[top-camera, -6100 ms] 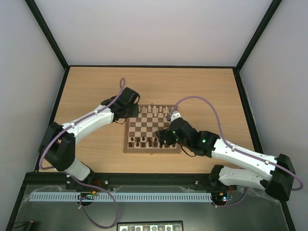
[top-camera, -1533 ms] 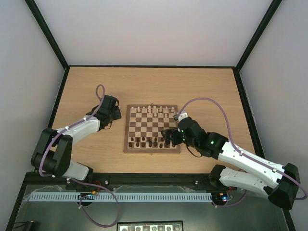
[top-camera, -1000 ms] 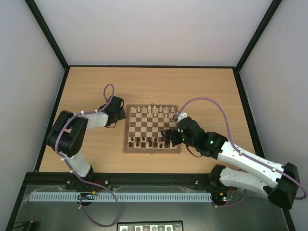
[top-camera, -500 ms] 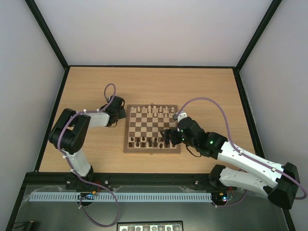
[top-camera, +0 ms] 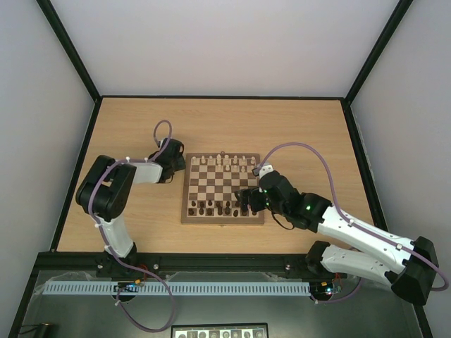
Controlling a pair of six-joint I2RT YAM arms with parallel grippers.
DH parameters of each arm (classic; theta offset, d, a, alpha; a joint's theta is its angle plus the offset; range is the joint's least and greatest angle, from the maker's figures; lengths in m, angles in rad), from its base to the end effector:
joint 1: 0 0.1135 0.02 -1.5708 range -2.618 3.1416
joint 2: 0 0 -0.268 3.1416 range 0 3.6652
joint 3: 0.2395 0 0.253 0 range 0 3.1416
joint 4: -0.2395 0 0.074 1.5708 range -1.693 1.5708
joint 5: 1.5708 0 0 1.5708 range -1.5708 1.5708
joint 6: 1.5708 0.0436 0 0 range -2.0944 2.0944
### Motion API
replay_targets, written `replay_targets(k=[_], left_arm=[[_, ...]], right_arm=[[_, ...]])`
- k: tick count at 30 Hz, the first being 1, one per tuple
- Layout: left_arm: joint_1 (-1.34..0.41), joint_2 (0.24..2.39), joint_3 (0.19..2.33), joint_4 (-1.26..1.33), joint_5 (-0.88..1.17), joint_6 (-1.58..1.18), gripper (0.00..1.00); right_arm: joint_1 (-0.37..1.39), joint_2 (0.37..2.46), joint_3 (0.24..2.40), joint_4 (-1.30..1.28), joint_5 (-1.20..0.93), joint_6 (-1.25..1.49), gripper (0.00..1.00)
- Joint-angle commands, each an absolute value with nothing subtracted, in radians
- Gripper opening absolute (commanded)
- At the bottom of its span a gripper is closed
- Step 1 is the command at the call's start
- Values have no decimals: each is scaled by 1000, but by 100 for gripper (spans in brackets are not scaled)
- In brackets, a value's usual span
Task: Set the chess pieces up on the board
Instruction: Pick up the chess piece at the center of the board.
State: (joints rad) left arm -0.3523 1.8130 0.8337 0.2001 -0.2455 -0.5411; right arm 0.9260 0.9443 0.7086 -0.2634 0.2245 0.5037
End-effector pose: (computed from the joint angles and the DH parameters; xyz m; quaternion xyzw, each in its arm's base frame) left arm 0.3358 -0.1122 0.1214 -0.1333 0.9072 -0.0634 0.3939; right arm 0.1389 0.1685 0.2758 -0.1231 0.8474 0.2598 0.4463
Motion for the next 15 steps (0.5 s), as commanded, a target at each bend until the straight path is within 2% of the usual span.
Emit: replay_targets(k=[1, 7, 15], left_arm=[[-349, 1847, 844, 199, -262, -536, 16], [-348, 1845, 843, 192, -271, -536, 3], [-352, 1773, 882, 42, -232, -550, 2]], right_arm=[[920, 952, 694, -259, 228, 493, 99], [920, 960, 695, -255, 224, 491, 99], [920, 969, 704, -252, 220, 490, 99]])
